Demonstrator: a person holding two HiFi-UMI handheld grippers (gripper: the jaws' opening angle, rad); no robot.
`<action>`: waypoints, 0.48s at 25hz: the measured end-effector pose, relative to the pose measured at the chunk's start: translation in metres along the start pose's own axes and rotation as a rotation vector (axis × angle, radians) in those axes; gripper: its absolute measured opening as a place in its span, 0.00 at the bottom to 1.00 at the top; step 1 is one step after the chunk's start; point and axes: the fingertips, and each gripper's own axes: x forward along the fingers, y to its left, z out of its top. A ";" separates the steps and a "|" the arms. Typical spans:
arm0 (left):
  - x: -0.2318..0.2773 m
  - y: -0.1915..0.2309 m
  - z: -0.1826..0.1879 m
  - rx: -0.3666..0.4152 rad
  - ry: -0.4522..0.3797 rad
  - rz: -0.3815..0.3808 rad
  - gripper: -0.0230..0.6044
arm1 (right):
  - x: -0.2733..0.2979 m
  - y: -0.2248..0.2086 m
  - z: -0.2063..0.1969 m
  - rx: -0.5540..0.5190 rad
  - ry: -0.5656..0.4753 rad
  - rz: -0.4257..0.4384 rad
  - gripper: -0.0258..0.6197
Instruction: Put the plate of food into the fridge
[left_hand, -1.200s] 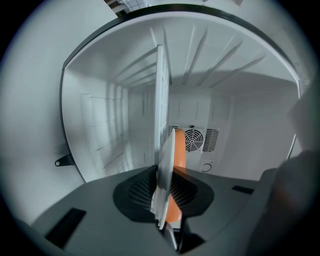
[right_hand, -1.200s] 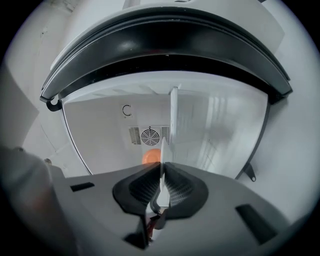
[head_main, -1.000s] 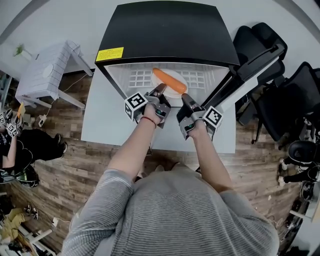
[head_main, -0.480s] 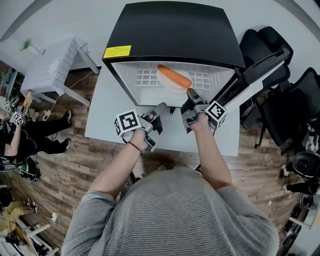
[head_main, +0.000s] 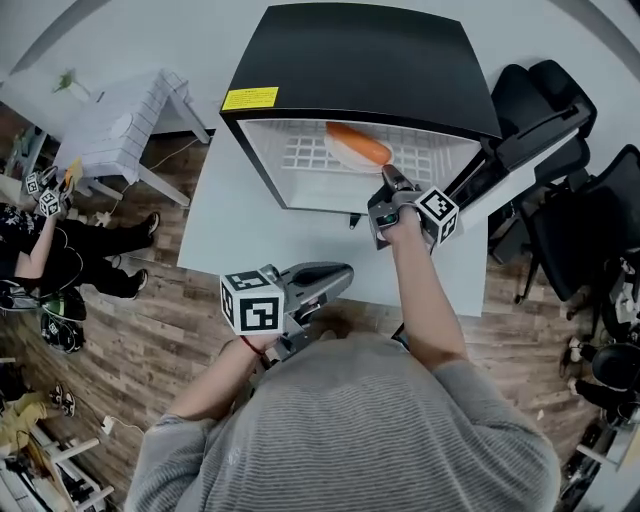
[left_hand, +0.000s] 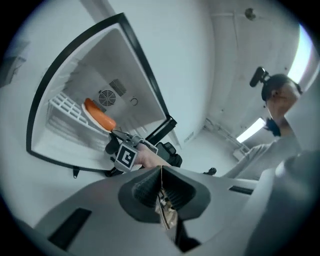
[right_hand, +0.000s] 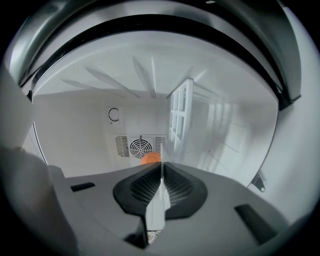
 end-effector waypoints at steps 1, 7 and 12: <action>-0.002 -0.006 -0.002 0.047 0.014 0.003 0.06 | 0.001 0.001 0.000 -0.001 -0.003 -0.002 0.08; -0.007 -0.020 -0.008 0.193 0.027 0.014 0.05 | 0.000 0.004 -0.003 0.034 -0.014 0.006 0.09; -0.012 -0.024 -0.012 0.201 0.041 0.000 0.05 | -0.006 0.000 -0.004 0.080 -0.037 -0.017 0.12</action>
